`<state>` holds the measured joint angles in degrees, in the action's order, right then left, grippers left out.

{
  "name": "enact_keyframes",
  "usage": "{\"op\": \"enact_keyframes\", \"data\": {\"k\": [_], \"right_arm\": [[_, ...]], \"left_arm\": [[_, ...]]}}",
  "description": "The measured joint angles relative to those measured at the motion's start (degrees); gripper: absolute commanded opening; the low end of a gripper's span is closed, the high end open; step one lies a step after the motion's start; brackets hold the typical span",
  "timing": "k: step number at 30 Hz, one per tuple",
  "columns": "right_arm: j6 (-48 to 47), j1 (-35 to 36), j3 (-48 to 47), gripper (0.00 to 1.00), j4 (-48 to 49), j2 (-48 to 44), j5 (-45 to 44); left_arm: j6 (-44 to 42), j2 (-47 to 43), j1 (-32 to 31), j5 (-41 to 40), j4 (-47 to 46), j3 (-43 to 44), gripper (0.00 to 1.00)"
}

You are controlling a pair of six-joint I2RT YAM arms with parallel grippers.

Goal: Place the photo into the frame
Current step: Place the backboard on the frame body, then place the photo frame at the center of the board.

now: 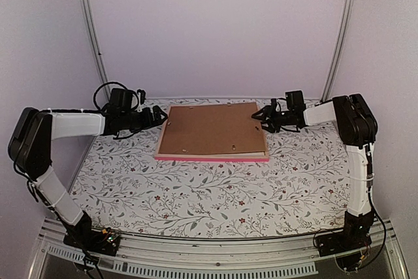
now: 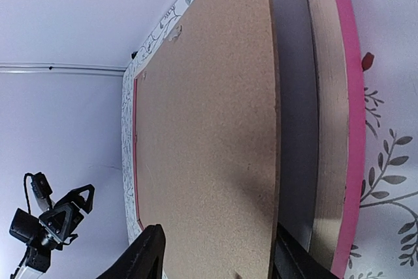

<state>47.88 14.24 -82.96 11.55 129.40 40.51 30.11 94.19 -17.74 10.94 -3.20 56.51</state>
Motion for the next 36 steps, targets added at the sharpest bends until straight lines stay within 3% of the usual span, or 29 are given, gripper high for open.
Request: {"op": "enact_keyframes", "data": {"k": [23, 36], "right_arm": [[-10.8, 0.1, -2.0, 0.6, -12.2, -4.5, -10.0], [-15.9, 0.1, -5.4, 0.59, -16.6, -5.6, -15.0]], "left_arm": [[-0.1, 5.2, 0.0, -0.5, -0.3, 0.2, 1.0], [-0.1, 12.0, 1.2, -0.7, 1.0, 5.8, 1.0]]}}
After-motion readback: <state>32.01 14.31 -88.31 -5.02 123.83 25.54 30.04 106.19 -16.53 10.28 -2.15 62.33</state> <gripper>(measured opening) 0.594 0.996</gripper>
